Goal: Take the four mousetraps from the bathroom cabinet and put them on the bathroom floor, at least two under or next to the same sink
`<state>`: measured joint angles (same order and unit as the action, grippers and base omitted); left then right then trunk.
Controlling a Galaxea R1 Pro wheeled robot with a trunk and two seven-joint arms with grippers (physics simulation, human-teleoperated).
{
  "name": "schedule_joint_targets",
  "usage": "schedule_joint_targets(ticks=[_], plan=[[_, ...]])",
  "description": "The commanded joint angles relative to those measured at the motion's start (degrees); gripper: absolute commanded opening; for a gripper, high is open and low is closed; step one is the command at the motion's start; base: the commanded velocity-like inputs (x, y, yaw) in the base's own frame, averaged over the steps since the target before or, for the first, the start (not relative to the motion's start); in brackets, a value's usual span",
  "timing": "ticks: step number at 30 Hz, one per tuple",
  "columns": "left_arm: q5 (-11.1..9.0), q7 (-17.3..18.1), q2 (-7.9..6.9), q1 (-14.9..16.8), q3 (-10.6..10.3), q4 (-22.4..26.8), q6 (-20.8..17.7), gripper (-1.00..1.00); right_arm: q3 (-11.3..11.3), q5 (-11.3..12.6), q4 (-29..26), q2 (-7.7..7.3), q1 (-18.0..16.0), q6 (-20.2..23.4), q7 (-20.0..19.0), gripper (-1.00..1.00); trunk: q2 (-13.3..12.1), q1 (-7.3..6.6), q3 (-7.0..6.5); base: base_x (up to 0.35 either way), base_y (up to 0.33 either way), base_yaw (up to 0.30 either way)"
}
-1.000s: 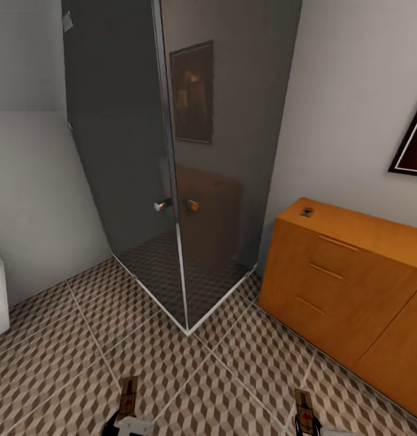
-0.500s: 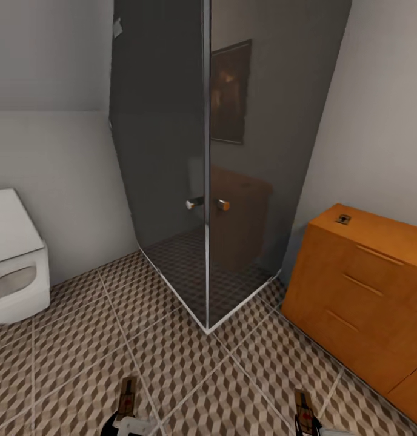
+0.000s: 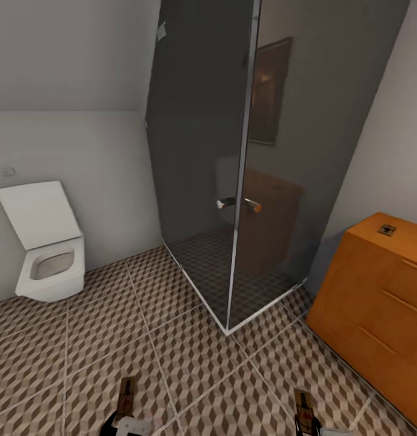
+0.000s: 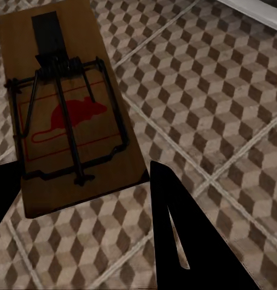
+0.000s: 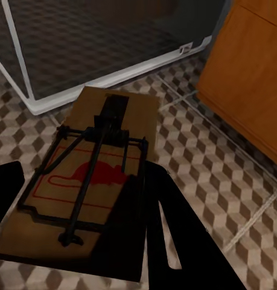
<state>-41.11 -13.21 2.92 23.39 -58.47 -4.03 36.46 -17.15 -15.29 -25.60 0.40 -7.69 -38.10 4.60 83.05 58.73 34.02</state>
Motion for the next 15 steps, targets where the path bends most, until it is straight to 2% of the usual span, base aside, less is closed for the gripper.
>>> schedule_joint_targets(ticks=[1, 15], plan=[[0.5, -0.7, 0.07, 0.0, -0.3, -0.2, 0.1, -1.00, -0.3, -0.6, 0.0, 0.04, 0.0, -0.1, 0.3, -1.00, 0.0, 0.00, 0.05, 0.000, 0.000, 0.287], [0.5, -0.7, 0.07, 0.0, -0.3, -0.2, 0.1, -1.00, -0.2, -0.6, -0.1, 0.13, 0.0, -0.2, 0.3, -1.00, 0.0, 0.00, 0.05, 0.000, 0.000, 0.287]])
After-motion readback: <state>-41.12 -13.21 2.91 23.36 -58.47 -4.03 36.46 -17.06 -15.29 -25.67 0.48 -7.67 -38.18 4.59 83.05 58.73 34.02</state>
